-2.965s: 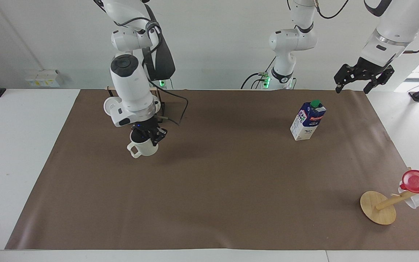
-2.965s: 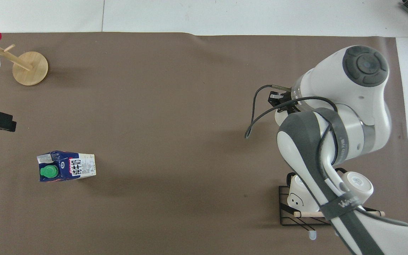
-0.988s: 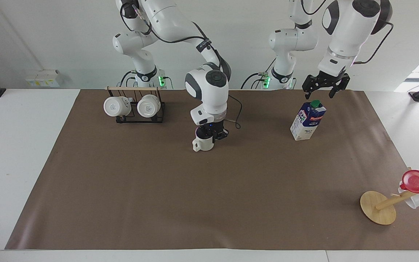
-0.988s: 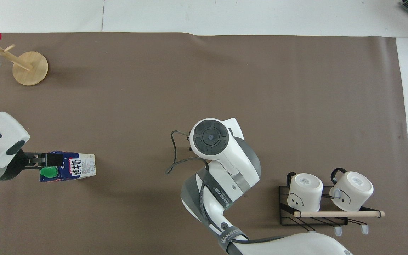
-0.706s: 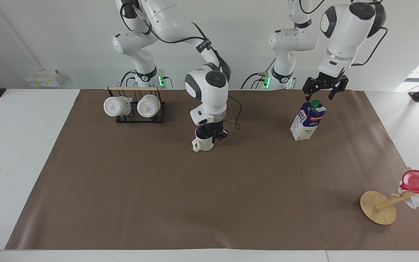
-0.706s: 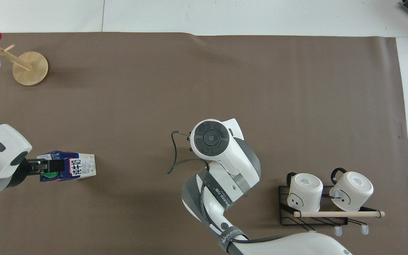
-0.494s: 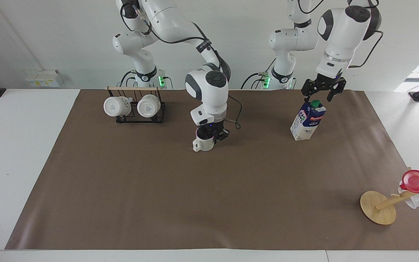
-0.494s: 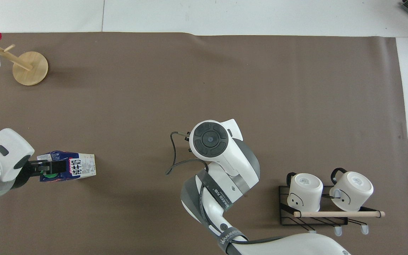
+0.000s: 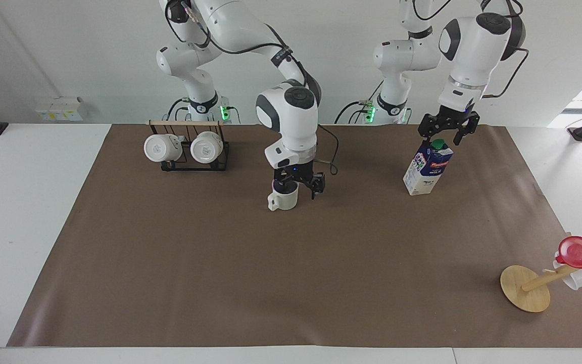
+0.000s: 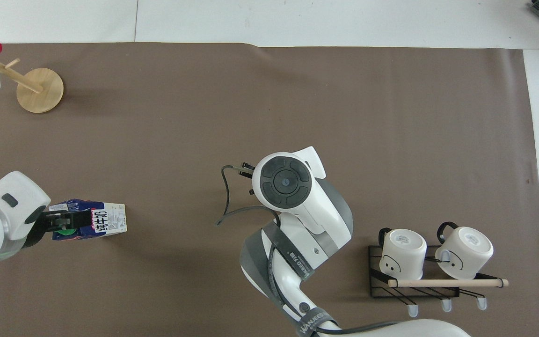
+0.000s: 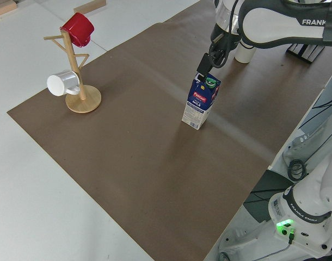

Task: Place cup and milk on table
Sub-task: 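Release the mug and withdraw the right gripper while the left gripper grasps the carton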

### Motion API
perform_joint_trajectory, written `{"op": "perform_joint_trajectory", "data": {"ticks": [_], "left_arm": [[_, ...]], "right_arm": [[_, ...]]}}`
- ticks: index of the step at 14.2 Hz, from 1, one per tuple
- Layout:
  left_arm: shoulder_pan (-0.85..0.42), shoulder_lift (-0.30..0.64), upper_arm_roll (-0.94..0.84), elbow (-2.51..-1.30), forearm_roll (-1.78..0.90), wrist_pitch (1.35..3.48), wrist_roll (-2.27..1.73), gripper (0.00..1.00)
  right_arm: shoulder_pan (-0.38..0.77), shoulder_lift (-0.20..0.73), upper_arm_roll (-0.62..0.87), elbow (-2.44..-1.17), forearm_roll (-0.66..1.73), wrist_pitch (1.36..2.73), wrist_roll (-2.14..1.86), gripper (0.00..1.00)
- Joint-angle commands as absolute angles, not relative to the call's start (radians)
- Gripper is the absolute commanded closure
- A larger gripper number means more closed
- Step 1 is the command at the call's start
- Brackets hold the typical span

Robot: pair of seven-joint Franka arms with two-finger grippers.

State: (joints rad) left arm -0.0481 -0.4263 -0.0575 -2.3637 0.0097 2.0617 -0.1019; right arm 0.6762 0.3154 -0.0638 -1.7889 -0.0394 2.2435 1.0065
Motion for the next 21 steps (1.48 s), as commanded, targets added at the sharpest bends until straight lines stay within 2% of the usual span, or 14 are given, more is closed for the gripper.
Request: {"op": "perform_joint_trajectory", "data": {"ticks": [1, 8, 14, 17, 21], "left_arm": [[-0.040, -0.449, -0.058, -2.410, -0.002, 2.114, -0.089, 0.00], [-0.021, -0.416, -0.058, -2.457, -0.002, 2.212, -0.051, 0.00], [-0.021, -0.408, -0.058, -2.454, -0.002, 2.214, -0.049, 0.02], [-0.023, -0.408, -0.058, -2.454, -0.002, 2.210, -0.026, 0.16], [-0.021, -0.408, -0.058, -2.454, -0.002, 2.210, -0.017, 0.25]], "right_arm": [[0.641, 0.224, -0.063, -1.802, -0.037, 2.188, 0.919, 0.00], [0.525, 0.072, -0.064, -1.804, 0.026, 1.956, 0.680, 0.00], [0.344, -0.034, -0.067, -1.805, 0.026, 1.763, 0.430, 0.00], [0.235, -0.074, -0.069, -1.805, 0.026, 1.703, 0.313, 0.00], [0.108, -0.097, -0.071, -1.805, 0.025, 1.626, 0.181, 0.00]]}}
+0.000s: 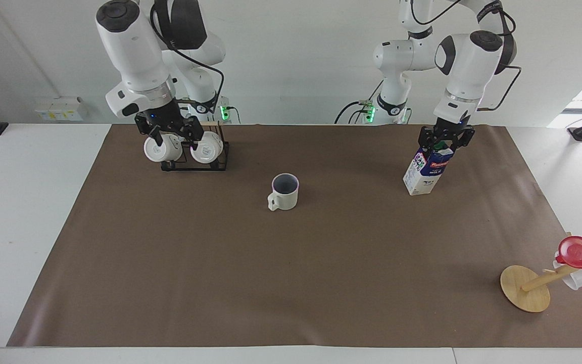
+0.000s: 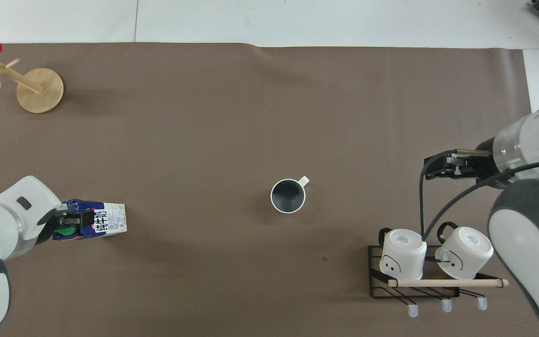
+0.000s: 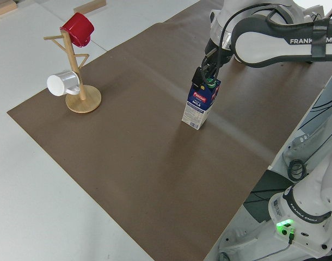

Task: Place cup and milk on table
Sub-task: 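Release the mug and withdraw the right gripper while the left gripper grasps the carton, then carry the milk carton with the left gripper beside the black mug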

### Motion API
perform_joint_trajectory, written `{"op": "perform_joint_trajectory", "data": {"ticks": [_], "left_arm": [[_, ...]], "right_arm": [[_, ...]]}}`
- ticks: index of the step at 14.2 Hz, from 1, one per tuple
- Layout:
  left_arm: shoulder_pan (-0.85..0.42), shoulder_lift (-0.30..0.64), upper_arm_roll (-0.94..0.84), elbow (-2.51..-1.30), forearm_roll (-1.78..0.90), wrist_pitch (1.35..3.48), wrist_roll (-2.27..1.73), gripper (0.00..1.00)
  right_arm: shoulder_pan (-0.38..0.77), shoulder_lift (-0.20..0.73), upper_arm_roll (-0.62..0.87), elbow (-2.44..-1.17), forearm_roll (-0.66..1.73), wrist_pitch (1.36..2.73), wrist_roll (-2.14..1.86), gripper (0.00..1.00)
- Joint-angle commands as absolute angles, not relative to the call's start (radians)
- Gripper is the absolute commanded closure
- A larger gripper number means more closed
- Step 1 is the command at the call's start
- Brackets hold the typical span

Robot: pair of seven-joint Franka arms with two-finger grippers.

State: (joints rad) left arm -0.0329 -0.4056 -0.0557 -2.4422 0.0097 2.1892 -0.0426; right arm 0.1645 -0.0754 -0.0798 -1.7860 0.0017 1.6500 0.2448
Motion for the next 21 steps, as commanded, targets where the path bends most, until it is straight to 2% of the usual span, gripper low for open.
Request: {"op": "perform_joint_trajectory", "data": {"ticks": [1, 4, 5, 7, 12, 14, 17, 21], "left_arm": [[-0.021, -0.408, -0.058, -2.454, -0.002, 2.210, -0.017, 0.28], [-0.021, -0.408, -0.058, -2.450, -0.002, 2.198, -0.003, 0.39], [-0.021, -0.407, -0.058, -2.448, -0.002, 2.197, -0.003, 0.45], [-0.021, -0.396, -0.058, -2.438, -0.002, 2.192, -0.006, 0.50], [-0.038, -0.362, -0.061, -2.333, -0.002, 2.108, -0.050, 0.51], [-0.084, -0.357, -0.072, -2.306, -0.002, 2.083, -0.130, 0.51], [-0.175, -0.336, -0.072, -2.261, -0.002, 2.072, -0.216, 0.52], [-0.277, -0.240, -0.072, -2.125, -0.002, 2.034, -0.320, 0.52]], "right_arm": [[0.077, -0.097, -0.071, -1.807, 0.025, 1.620, 0.148, 0.00], [-0.004, -0.098, -0.071, -1.807, 0.025, 1.621, 0.049, 0.00], [-0.008, -0.098, -0.071, -1.804, 0.014, 1.632, 0.049, 0.00], [-0.003, -0.095, -0.069, -1.783, 0.002, 1.660, 0.061, 0.00], [0.006, -0.095, -0.069, -1.689, 0.002, 1.651, 0.069, 0.00], [0.006, -0.101, -0.068, -1.666, 0.002, 1.632, 0.069, 0.00], [-0.001, -0.086, -0.066, -1.521, -0.018, 1.505, 0.066, 0.00], [0.006, -0.083, -0.058, -1.537, -0.041, 1.473, 0.068, 0.00]]}}
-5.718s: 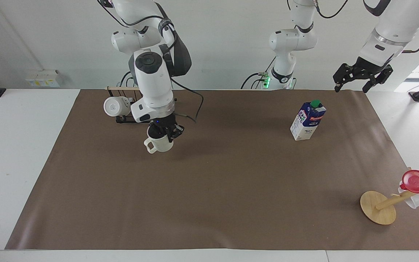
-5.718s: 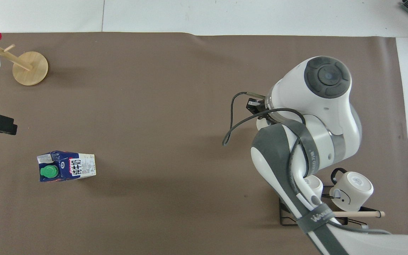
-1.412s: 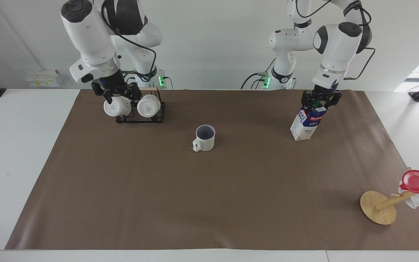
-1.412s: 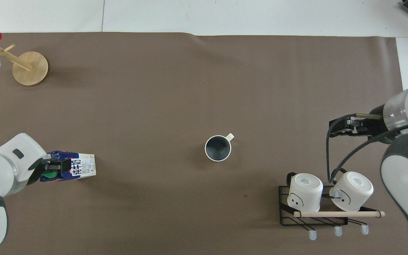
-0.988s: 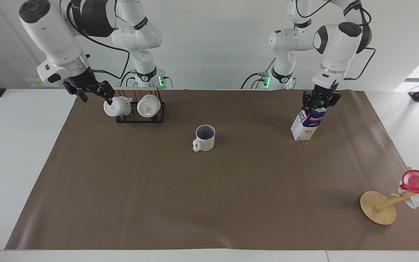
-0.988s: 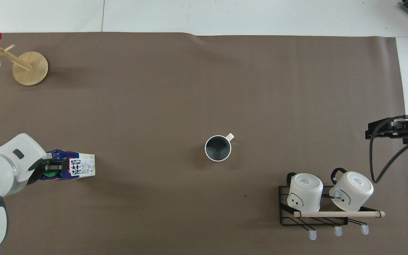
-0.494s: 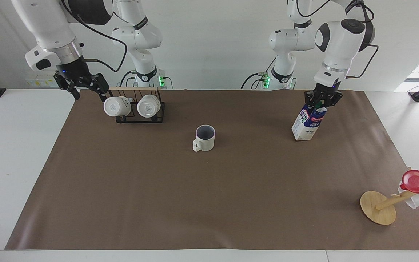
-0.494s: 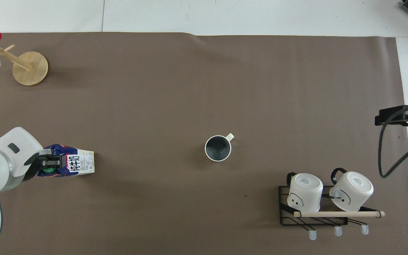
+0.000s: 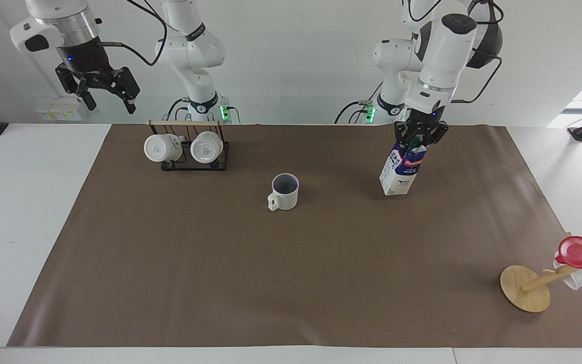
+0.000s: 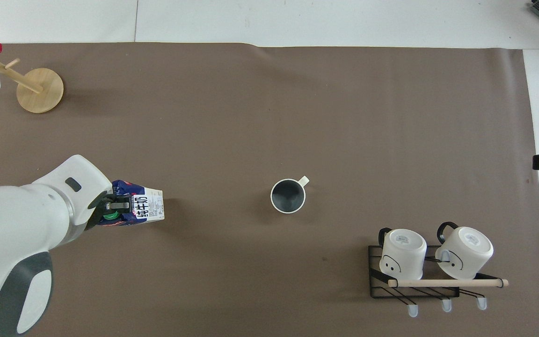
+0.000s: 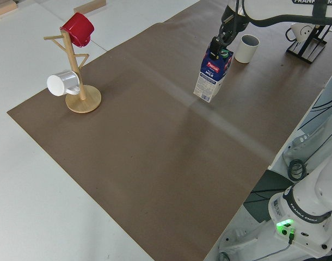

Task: Place cup and milk on table
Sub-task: 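Carry the milk carton with the left gripper beside the black mug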

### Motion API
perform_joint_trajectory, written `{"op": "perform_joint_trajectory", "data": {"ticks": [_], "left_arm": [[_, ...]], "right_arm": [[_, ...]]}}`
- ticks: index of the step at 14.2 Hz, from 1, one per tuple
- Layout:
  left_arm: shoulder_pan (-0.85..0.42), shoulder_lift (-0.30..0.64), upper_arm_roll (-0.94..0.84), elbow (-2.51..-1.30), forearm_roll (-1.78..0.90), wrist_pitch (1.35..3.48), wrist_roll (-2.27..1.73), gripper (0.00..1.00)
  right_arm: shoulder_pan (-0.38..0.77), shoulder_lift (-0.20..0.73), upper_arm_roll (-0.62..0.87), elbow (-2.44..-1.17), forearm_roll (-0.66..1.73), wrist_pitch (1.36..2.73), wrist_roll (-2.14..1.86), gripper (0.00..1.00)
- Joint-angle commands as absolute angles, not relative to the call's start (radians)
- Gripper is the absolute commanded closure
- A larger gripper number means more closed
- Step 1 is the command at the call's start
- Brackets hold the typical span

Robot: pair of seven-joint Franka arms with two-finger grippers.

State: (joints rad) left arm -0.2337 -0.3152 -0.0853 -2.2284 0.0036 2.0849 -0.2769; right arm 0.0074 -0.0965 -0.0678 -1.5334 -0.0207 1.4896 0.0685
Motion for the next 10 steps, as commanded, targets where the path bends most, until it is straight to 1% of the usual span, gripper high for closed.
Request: {"op": "perform_joint_trajectory", "data": {"ticks": [1, 3, 6, 8, 10], "left_arm": [[-0.290, -0.210, -0.072, -2.087, -0.003, 2.023, -0.339, 0.52], [-0.337, -0.161, -0.072, -2.021, -0.008, 2.013, -0.376, 0.55], [-0.454, -0.077, -0.072, -1.958, 0.001, 2.026, -0.576, 0.55], [-0.501, -0.025, -0.072, -1.919, 0.009, 2.034, -0.658, 0.55], [-0.531, 0.004, -0.072, -1.916, 0.038, 2.066, -0.699, 0.55]], "right_arm": [[-0.003, -0.081, -0.058, -1.529, -0.034, 1.456, 0.064, 0.00], [0.000, -0.083, -0.060, -1.537, -0.035, 1.465, 0.067, 0.00], [0.005, -0.092, -0.060, -1.562, -0.038, 1.497, 0.063, 0.00], [0.005, -0.095, -0.058, -1.566, -0.028, 1.500, 0.067, 0.00], [0.006, -0.101, -0.058, -1.578, -0.018, 1.499, 0.066, 0.00]]}}
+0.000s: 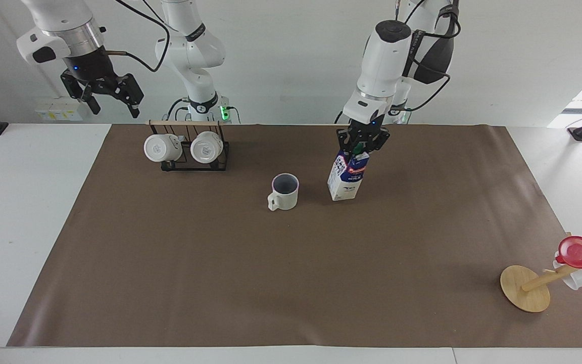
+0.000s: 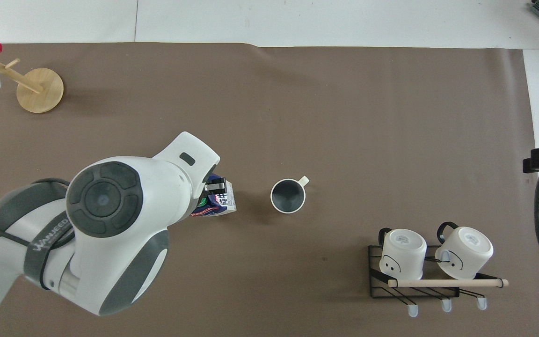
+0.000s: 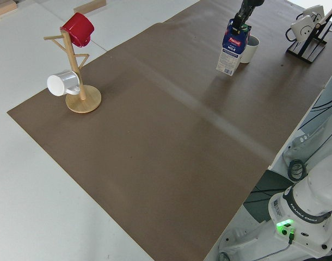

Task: Place cup and milk on table
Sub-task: 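Carry the milk carton with the left gripper beside the black mug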

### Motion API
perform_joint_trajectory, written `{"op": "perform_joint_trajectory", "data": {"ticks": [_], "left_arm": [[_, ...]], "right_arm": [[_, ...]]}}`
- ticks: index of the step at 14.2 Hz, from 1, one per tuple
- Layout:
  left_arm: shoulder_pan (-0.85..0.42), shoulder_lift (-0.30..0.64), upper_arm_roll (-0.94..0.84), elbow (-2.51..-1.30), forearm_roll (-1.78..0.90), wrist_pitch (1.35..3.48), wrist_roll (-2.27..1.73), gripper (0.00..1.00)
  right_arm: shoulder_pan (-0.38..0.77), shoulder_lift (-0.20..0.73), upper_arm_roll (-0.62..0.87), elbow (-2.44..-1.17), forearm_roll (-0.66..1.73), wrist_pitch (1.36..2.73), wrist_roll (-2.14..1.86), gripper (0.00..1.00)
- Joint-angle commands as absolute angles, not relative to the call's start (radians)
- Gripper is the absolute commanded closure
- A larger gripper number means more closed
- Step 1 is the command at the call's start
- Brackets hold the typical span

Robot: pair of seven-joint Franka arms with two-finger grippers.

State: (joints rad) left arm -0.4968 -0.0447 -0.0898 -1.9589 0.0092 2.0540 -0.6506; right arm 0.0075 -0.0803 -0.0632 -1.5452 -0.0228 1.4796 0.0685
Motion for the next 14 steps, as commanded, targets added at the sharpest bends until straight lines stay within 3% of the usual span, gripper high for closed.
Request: {"op": "perform_joint_trajectory", "data": {"ticks": [1, 14], "left_arm": [[-0.555, 0.024, -0.072, -1.917, 0.055, 2.081, -0.736, 0.55], [-0.578, 0.064, -0.074, -1.927, 0.104, 2.120, -0.787, 0.54]], "right_arm": [[0.006, -0.101, -0.058, -1.583, -0.018, 1.497, 0.067, 0.00], [-0.005, -0.101, -0.060, -1.589, -0.018, 1.502, 0.067, 0.00]]}}
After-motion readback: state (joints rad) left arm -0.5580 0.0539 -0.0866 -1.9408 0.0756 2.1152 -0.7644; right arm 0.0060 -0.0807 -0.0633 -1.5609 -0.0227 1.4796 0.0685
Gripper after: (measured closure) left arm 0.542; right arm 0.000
